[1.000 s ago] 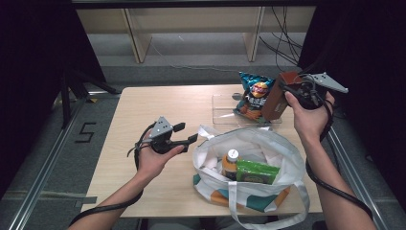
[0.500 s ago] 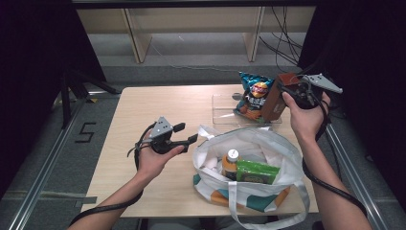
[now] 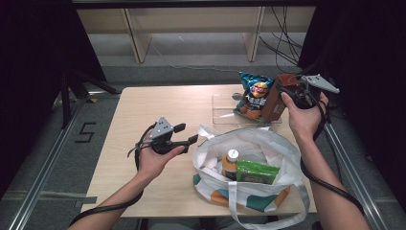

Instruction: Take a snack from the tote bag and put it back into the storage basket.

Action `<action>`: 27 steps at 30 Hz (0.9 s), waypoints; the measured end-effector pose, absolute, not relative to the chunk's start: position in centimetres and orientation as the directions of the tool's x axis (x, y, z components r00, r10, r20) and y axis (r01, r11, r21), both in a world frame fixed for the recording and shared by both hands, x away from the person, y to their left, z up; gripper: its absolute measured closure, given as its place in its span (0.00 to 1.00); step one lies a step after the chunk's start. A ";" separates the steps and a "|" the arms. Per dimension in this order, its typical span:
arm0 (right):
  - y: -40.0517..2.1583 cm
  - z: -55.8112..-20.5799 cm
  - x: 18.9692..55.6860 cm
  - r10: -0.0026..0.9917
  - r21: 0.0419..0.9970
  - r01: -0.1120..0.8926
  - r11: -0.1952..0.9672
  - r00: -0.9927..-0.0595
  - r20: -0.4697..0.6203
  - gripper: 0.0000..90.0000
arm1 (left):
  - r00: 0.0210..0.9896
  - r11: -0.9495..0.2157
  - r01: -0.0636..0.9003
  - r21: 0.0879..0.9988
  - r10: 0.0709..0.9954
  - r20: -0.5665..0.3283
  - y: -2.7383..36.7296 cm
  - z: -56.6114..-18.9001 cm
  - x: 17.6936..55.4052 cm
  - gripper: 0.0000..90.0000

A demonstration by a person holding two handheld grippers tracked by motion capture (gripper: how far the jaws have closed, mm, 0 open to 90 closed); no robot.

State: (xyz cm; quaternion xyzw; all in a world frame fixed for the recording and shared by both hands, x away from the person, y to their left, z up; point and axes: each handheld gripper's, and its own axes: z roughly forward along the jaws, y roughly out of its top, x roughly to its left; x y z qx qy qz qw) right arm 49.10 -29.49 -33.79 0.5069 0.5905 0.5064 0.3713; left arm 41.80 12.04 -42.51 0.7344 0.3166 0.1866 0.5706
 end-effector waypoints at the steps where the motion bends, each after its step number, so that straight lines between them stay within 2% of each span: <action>1: -29.5 -33.8 49.1 0.975 0.975 0.221 -0.022 -0.210 0.070 0.44 | 0.730 -0.148 0.252 0.956 0.678 -0.087 12.0 -42.5 41.8 0.36; 27: -29.4 -34.8 49.6 0.981 0.972 0.235 -0.020 -0.181 0.064 0.44 | 0.731 -0.148 0.251 0.957 0.677 -0.087 12.0 -42.5 41.8 0.36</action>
